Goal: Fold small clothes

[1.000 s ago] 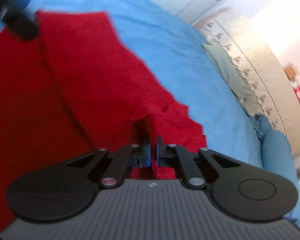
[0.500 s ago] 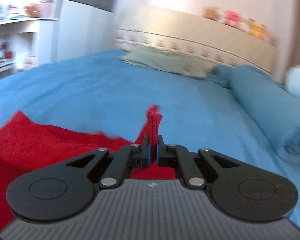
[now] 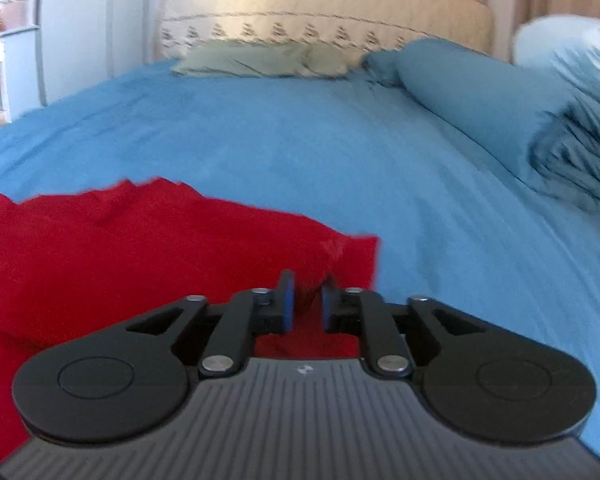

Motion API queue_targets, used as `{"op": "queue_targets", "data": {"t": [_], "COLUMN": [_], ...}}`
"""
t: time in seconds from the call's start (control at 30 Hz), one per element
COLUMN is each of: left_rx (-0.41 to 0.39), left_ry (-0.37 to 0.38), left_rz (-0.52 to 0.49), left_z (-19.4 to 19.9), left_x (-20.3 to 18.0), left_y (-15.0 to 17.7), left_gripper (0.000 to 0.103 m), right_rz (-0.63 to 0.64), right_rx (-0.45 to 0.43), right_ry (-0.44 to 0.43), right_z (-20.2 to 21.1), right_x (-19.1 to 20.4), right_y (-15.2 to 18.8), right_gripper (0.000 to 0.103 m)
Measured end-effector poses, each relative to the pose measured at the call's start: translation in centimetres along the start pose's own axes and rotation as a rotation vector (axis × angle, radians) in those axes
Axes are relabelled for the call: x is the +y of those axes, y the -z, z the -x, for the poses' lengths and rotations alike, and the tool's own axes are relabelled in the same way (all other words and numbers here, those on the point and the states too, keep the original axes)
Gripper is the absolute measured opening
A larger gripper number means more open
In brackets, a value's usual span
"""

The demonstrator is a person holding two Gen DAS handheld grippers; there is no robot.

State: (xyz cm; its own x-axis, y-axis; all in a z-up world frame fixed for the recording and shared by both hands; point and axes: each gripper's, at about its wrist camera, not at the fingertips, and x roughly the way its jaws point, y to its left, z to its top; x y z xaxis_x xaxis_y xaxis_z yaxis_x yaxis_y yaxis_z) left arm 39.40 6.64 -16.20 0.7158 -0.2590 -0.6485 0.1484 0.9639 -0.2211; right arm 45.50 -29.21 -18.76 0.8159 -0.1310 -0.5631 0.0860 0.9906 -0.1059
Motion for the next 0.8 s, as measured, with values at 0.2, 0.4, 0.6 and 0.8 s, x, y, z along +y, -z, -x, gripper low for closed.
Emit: {"op": "queue_targets", "data": {"t": [0.2,0.4,0.6,0.8], "left_rx": [-0.058,0.011,0.039,-0.010], "left_ry": [0.014,0.016,0.010,-0.031], "left_rz": [-0.040,-0.001,0.023,0.022], "left_z": [-2.1,-7.3,-9.3,-4.5], "left_x": [-1.7,-1.3,-0.4,-0.5], "left_y": [-3.0,-4.2,-3.5,-5.2], "left_gripper": [0.103,0.103,0.103,0.103], "right_rz": [0.044,0.032,-0.043,-0.068], "right_rx": [-0.071,-0.017,0.030,-0.072], "right_ry": [0.030,-0.133,-0.164,-0.183], "right_z": [1.9,-0.8,-2.8,1.5], "right_x": [0.0,1.3,0.6,-0.6], "right_y": [0.8,0.8,1.7,-0.1], "right_gripper": [0.090,0.095,0.097,0.097]}}
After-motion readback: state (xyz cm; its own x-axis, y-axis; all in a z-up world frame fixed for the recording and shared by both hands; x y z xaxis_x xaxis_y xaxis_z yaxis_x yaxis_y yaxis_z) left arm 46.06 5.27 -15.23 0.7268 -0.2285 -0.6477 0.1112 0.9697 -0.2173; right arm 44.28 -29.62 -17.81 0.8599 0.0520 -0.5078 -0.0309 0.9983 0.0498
